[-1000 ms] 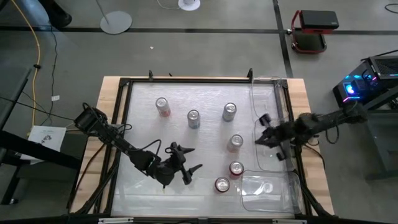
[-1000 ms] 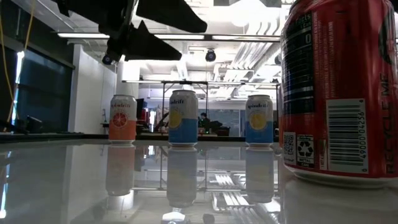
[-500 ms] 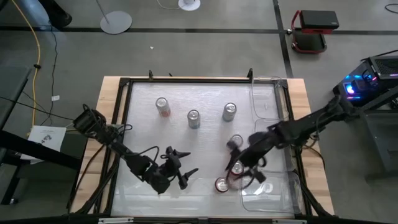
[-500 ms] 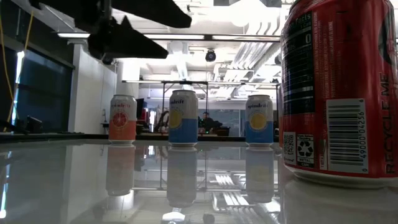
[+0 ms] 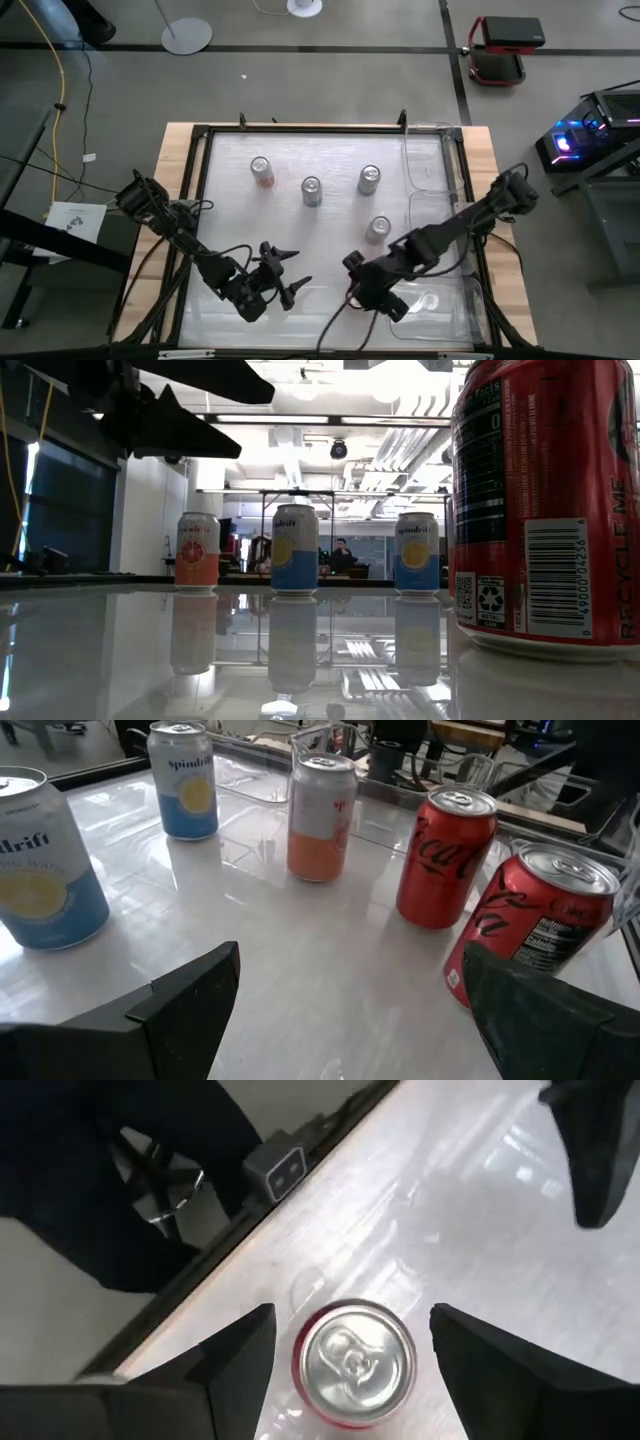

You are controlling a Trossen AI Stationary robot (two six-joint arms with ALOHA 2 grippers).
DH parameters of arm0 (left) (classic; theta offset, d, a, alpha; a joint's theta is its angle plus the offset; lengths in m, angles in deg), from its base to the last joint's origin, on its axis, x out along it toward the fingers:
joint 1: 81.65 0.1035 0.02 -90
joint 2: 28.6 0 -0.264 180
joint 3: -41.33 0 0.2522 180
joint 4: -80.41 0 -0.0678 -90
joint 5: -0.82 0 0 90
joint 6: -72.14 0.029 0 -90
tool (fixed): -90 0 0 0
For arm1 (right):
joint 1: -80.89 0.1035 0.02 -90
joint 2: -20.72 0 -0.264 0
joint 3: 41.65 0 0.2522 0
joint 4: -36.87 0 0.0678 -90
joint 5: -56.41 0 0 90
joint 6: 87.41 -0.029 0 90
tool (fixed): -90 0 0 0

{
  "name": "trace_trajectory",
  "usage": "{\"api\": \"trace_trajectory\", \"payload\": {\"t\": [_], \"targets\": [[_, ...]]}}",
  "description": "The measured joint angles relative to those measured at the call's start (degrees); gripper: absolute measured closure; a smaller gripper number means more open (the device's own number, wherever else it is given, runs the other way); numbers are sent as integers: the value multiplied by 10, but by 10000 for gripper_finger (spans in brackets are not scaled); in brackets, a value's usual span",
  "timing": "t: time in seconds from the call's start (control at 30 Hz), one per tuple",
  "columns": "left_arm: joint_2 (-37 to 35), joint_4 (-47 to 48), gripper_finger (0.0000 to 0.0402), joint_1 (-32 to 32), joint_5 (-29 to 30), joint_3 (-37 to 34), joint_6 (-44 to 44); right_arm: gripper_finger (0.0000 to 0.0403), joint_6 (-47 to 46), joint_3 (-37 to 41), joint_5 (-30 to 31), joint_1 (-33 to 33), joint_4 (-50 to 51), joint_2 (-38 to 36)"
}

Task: Sort soda cans
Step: Put the left red-black soda can into the bottom transparent bin

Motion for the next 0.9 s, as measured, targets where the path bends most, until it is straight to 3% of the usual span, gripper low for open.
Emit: {"api": "trace_trajectory", "payload": {"t": [0.1, 0.33, 0.5, 0.73, 0.9], "targets": [[0, 2, 46, -1, 0, 0, -1, 146, -49, -19, 0, 0, 6, 22], [0, 15, 46, -1, -2, 0, -11, 130, -56, -43, 24, 2, 39, 58], [0, 15, 46, 0, -2, 0, -11, 93, -54, -43, 118, 17, 48, 67], [0, 16, 46, 0, -3, 0, -16, 86, -70, -43, 77, 21, 66, 67], [0, 17, 46, 0, -3, 0, -20, 86, -71, -42, 104, 23, 66, 79]]}}
